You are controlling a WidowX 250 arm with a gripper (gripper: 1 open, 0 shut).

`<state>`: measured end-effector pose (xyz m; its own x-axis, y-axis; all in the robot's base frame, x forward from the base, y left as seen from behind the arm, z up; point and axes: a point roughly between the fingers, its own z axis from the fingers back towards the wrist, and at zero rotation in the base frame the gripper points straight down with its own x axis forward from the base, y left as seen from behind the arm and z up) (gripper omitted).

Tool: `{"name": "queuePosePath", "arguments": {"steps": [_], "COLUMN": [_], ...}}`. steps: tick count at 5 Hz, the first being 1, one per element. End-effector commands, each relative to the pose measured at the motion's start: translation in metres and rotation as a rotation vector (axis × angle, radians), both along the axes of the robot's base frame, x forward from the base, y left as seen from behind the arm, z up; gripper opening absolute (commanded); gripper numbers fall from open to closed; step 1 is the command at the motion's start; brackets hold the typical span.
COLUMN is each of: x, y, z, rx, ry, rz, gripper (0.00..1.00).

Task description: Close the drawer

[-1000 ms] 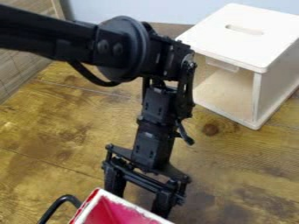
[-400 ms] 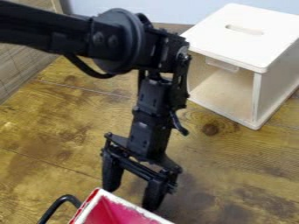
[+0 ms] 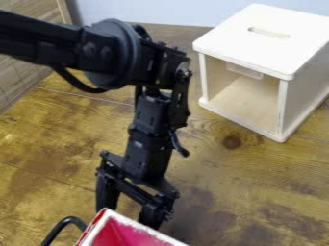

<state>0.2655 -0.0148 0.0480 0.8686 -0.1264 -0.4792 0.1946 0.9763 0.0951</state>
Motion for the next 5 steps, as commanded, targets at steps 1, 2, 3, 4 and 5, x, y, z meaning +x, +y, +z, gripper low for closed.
{"name": "queuePosePath", "arguments": {"steps": [1,2,3,4,5], "x": [0.002,0.001,0.002,0.004,0.016], "y": [0.014,0.023,0.029,0.034,0.033], "z": [0.019,0.020,0.019,0.019,0.021], "rx": [0.007,0.013,0.017,0.022,0.016], "ry": [-0.072,-0.068,-0.062,-0.058,-0.075], "rz": [0.024,0.080,0.134,0.187,0.190], "gripper": [1.00,1.00,1.00,1.00,1.00]}}
